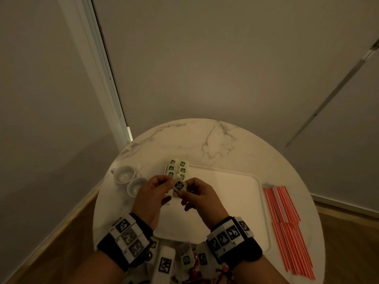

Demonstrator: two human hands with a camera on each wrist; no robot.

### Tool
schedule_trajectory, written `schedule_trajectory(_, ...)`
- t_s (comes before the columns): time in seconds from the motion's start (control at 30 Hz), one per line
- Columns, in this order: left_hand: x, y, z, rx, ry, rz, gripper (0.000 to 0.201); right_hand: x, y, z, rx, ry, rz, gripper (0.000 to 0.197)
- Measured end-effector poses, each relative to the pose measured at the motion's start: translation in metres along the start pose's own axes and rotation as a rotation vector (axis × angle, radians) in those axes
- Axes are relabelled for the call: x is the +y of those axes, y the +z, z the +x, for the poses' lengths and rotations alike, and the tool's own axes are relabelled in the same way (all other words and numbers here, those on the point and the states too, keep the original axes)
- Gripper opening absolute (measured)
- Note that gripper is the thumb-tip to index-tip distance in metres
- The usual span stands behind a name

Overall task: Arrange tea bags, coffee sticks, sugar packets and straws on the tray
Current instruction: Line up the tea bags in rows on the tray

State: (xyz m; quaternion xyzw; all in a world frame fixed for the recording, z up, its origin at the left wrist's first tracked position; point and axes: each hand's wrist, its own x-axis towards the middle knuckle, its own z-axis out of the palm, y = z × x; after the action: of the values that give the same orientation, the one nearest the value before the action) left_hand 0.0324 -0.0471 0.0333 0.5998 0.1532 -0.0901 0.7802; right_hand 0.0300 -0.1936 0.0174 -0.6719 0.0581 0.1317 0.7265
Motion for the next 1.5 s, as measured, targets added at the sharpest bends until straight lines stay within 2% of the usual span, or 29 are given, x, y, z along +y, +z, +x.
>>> schedule_trajectory(0.1, 0.004, -0.004, -0.005, -0.027, 0.009, 0.056, 0.018, -0.008, -0.002, -0.006, -0.006, -0.023, -0.021, 0.016)
schedule_trajectory(0.2, 0.009, -0.006, -0.009, -0.116, 0.017, 0.135, 0.026, -0.015, -0.003, -0.012, -0.036, -0.017, -0.005, 0.017)
schedule_trajectory(0.3, 0.016, -0.005, -0.013, -0.194, 0.035, 0.110, 0.030, -0.022, -0.003, -0.017, -0.049, -0.006, 0.052, 0.012)
schedule_trajectory(0.37, 0.020, -0.004, -0.016, -0.265, 0.054, 0.084, 0.039, -0.026, -0.002, -0.020, -0.088, 0.011, 0.130, 0.004)
schedule_trajectory(0.43, 0.022, -0.004, -0.017, -0.298, 0.096, 0.086, 0.045, -0.030, -0.002, -0.022, -0.110, 0.010, 0.181, 0.005)
schedule_trajectory(0.6, 0.025, 0.000, -0.021, -0.125, 0.200, 0.167, 0.029, -0.034, 0.002, -0.024, 0.012, -0.097, 0.121, 0.009)
schedule_trajectory(0.7, 0.027, 0.005, -0.024, -0.083, 0.259, 0.218, 0.013, -0.036, 0.006, -0.027, 0.024, -0.137, 0.054, 0.011)
schedule_trajectory(0.77, 0.031, 0.004, -0.025, -0.130, 0.220, 0.163, 0.011, -0.037, 0.007, -0.029, -0.034, -0.115, 0.085, 0.011)
schedule_trajectory(0.83, 0.037, 0.002, -0.026, -0.205, 0.142, 0.084, 0.007, -0.036, 0.005, -0.030, -0.109, -0.048, 0.227, 0.016)
schedule_trajectory(0.9, 0.042, -0.003, -0.024, -0.283, 0.120, 0.131, 0.008, -0.036, 0.003, -0.029, -0.179, -0.003, 0.379, 0.019)
schedule_trajectory(0.93, 0.044, -0.006, -0.023, -0.316, 0.125, 0.180, 0.015, -0.036, 0.003, -0.029, -0.203, -0.008, 0.414, 0.023)
schedule_trajectory(1.03, 0.052, -0.014, -0.019, -0.376, 0.111, 0.288, 0.020, -0.034, 0.003, -0.029, -0.257, -0.039, 0.397, 0.038)
schedule_trajectory(1.13, 0.057, -0.021, -0.016, -0.425, 0.070, 0.337, 0.020, -0.033, 0.007, -0.030, -0.264, -0.051, 0.322, 0.033)
schedule_trajectory(1.2, 0.057, -0.022, -0.015, -0.380, 0.077, 0.355, 0.009, -0.035, 0.010, -0.032, -0.230, -0.096, 0.275, 0.028)
schedule_trajectory(1.4, 0.046, -0.012, -0.018, -0.080, 0.177, 0.364, 0.010, -0.027, 0.013, -0.026, 0.016, -0.330, -0.006, 0.026)
schedule_trajectory(1.5, 0.043, -0.007, -0.021, -0.022, 0.224, 0.341, 0.014, -0.025, 0.015, -0.026, 0.036, -0.313, -0.074, 0.024)
